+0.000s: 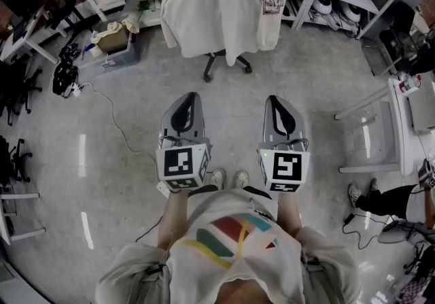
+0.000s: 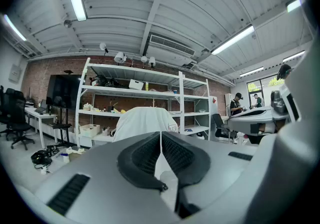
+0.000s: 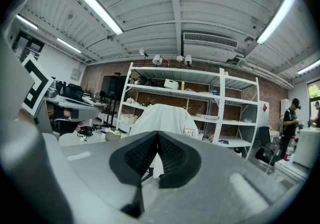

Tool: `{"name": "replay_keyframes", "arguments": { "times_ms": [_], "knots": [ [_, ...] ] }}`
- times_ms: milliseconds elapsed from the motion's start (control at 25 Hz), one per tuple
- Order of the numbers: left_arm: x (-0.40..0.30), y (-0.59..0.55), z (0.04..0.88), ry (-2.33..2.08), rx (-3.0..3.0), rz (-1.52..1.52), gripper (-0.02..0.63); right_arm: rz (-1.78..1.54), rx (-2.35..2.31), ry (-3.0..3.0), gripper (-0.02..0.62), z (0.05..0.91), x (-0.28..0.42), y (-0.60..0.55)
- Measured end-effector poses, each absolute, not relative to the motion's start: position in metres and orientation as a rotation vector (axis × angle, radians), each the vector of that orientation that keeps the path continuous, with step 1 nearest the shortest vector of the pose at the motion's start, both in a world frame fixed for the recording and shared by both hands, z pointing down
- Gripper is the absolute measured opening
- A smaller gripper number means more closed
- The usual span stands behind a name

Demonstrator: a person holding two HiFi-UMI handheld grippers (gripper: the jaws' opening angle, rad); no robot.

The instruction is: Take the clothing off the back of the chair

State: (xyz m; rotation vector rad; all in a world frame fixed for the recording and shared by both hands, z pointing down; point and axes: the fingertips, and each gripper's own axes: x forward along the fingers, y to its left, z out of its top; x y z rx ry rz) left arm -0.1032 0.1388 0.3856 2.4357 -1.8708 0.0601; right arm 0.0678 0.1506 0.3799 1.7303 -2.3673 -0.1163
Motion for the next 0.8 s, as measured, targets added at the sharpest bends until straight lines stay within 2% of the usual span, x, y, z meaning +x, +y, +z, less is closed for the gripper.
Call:
{"name": "replay_keyframes", "arguments": {
  "times_ms": [440, 800],
  "knots": [
    [-0.101, 0.141, 0.383, -1.891, 2.419, 0.067, 0.021, -0.080, 1.697, -2.390, 0.005, 0.391, 0.070, 0.153],
    [-0.071, 0.139, 0.382, -1.895, 2.426, 0.086, 0.021, -0.071, 1.714, -2.439, 0.005, 0.389, 0.099, 0.157]
  ]
}}
